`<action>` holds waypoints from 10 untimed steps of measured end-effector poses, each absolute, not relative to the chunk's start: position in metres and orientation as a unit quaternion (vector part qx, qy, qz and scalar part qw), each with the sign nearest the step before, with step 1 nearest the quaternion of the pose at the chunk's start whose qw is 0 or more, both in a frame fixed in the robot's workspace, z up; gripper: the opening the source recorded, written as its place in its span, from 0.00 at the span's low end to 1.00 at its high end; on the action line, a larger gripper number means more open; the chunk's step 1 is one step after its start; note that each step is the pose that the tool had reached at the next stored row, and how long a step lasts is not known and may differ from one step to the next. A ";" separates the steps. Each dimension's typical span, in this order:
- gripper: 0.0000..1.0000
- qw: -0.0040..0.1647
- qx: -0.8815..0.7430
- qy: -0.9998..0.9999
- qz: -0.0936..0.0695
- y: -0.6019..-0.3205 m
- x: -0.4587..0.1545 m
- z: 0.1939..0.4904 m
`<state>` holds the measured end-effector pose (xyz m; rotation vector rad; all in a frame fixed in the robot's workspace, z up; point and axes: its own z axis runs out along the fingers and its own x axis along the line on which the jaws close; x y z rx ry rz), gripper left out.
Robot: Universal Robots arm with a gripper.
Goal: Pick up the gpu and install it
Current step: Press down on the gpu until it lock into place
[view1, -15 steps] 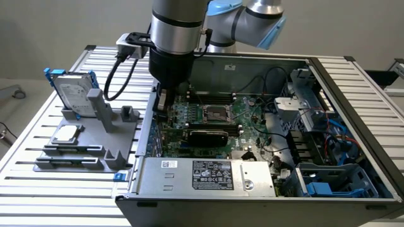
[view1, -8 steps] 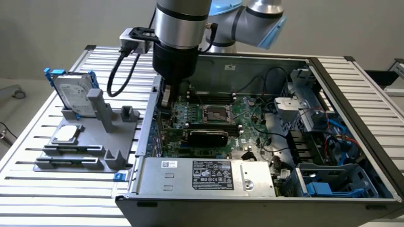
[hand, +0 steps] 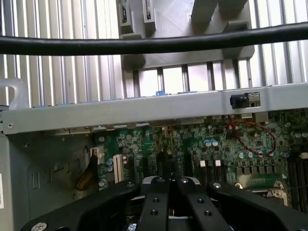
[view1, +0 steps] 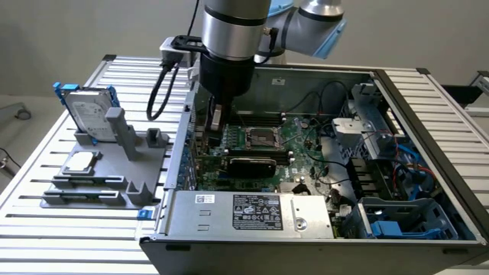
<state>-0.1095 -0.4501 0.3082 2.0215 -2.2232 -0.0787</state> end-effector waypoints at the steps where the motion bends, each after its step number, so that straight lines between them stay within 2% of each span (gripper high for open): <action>1: 0.11 0.065 0.671 -0.738 -0.024 -0.450 -0.107 0.308; 10: 0.11 0.042 0.672 -0.740 -0.007 -0.453 -0.084 0.308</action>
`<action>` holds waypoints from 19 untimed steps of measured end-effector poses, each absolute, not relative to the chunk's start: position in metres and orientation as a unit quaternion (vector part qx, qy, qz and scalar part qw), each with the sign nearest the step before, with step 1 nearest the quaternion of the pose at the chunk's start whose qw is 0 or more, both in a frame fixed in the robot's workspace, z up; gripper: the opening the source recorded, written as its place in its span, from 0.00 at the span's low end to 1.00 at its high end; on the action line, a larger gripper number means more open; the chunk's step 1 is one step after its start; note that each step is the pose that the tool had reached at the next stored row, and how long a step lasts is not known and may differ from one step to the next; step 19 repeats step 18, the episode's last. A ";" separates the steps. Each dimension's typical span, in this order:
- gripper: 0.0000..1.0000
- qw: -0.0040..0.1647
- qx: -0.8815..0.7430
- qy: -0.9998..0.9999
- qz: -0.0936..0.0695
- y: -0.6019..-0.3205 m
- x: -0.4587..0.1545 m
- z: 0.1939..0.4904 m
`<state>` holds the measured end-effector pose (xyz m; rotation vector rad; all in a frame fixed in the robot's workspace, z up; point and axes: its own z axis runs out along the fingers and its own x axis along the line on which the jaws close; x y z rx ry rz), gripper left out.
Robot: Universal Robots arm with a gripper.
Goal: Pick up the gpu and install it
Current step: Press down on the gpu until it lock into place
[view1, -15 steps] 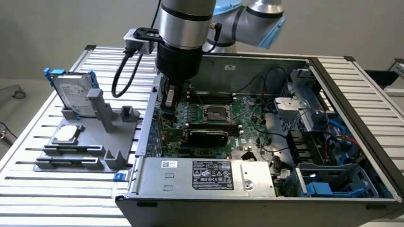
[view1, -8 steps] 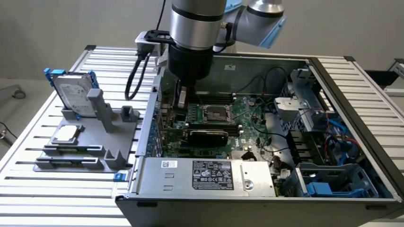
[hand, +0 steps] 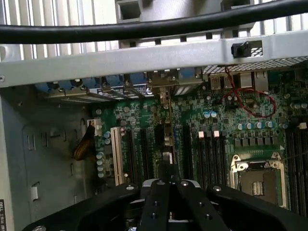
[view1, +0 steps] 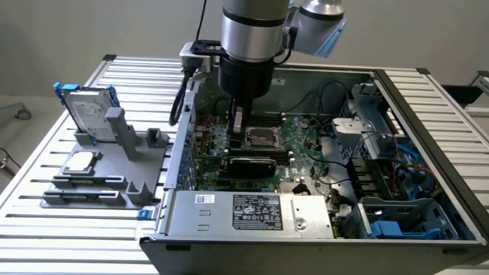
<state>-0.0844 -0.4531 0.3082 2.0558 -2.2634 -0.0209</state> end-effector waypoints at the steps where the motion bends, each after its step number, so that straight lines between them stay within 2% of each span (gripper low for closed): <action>1: 0.11 0.040 0.672 -0.740 -0.006 -0.453 -0.081 0.308; 6: 0.11 0.035 0.672 -0.740 -0.007 -0.455 -0.065 0.308; 19: 0.11 0.035 0.672 -0.740 -0.007 -0.456 -0.065 0.308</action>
